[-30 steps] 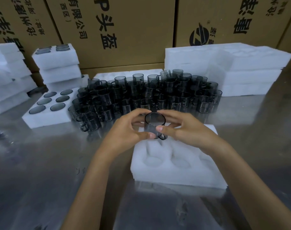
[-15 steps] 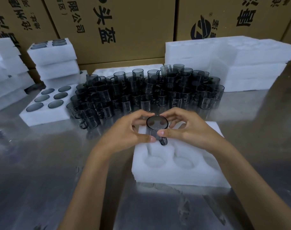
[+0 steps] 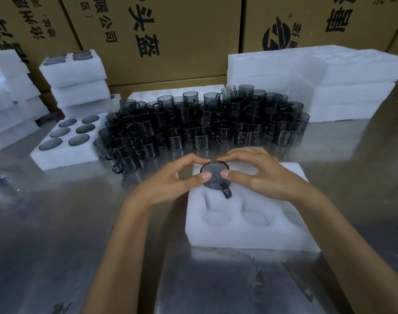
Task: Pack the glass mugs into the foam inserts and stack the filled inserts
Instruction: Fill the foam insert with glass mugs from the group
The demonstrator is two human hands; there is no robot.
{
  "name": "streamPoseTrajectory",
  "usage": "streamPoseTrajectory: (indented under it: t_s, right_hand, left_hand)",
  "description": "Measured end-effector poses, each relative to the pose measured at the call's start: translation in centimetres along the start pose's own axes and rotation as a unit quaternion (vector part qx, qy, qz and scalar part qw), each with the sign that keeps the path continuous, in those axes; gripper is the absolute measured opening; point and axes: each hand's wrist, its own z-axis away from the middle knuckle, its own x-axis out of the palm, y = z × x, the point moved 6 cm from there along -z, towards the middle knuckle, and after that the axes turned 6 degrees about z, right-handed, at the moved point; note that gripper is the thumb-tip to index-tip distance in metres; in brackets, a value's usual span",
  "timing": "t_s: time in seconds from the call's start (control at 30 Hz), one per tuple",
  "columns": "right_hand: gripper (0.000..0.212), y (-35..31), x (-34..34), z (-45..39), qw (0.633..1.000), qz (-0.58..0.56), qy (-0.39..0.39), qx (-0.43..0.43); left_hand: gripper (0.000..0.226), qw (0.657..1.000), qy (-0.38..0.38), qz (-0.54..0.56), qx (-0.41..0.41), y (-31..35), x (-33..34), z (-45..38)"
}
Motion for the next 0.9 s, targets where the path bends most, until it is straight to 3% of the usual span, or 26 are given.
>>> streamPoseTrajectory:
  t_s: [0.2,0.4,0.57,0.8,0.9]
  right_hand:
    - [0.031,0.2,0.3,-0.4,0.998,0.010,-0.054,0.008]
    - [0.037,0.5,0.4,-0.1,0.996,0.064,-0.060,0.010]
    - [0.047,0.9,0.6,-0.1,0.995,0.057,-0.071,0.034]
    - [0.043,0.7,0.6,-0.1,0.996,0.069,-0.046,0.014]
    - [0.042,0.6,0.5,0.1,0.997,0.064,-0.030,0.011]
  left_hand:
    - [0.041,0.999,-0.001,0.048,-0.011,-0.7,0.5,-0.4]
    - [0.085,0.998,-0.001,0.041,-0.055,-1.5,1.0,-0.6]
    - [0.104,0.993,0.008,0.077,-0.086,-1.9,1.2,-1.0]
    - [0.057,0.989,0.048,0.111,-0.080,-1.8,0.9,-1.0]
    - [0.060,0.989,0.052,0.124,-0.069,-1.9,0.6,-1.1]
